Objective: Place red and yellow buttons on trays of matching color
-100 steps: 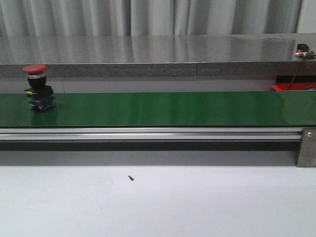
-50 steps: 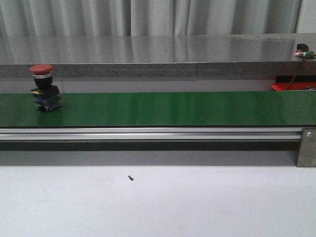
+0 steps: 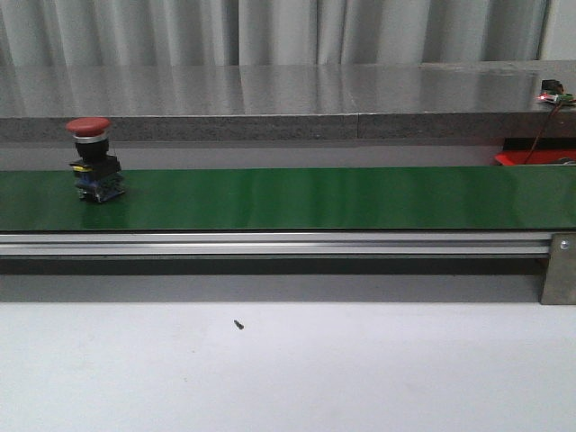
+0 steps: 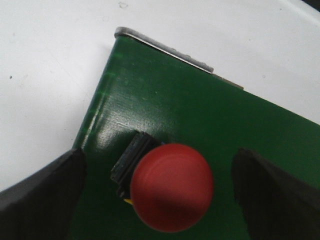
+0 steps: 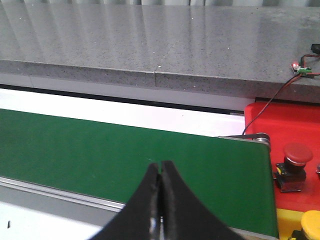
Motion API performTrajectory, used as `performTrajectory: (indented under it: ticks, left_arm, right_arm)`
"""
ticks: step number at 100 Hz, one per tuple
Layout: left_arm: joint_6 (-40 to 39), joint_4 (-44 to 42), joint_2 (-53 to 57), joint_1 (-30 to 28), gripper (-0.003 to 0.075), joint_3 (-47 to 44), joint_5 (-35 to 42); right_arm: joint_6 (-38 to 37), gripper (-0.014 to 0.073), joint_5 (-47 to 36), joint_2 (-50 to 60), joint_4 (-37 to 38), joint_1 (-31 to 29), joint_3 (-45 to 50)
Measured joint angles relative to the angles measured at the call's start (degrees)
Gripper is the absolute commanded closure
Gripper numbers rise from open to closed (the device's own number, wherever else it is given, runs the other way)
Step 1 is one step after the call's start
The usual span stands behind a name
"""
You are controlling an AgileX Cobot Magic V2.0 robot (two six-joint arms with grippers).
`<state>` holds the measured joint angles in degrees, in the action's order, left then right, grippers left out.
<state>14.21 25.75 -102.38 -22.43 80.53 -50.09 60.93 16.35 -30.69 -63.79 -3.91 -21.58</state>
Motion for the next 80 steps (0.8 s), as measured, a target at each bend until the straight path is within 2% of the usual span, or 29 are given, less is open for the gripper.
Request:
performTrajectory:
  ticks: [4,11,26,50,80]
  left_arm:
    - [0.53,-0.1,0.93,0.0,0.0216,0.0,-0.39]
    - [1.08,-0.1,2.84,0.0,0.0344,0.0,-1.06]
    - [1.69,-1.31,7.17,1.77,0.0742,0.0,-1.84]
    - [2.21,-3.69,13.13,8.07,0.074,-1.52,-3.33]
    - [2.3,-5.22,21.8,14.81,0.074,-9.93,-2.49]
  right_arm:
    - [0.0,0.0652,0.0,0.0,0.0,0.0,0.0]
    - [0.0,0.0652,0.0,0.0,0.0,0.0,0.0]
    - [0.0,0.0652,0.0,0.0,0.0,0.0,0.0]
    - [0.0,0.0652,0.0,0.0,0.0,0.0,0.0]
    - [0.0,0.0652,0.0,0.0,0.0,0.0,0.0]
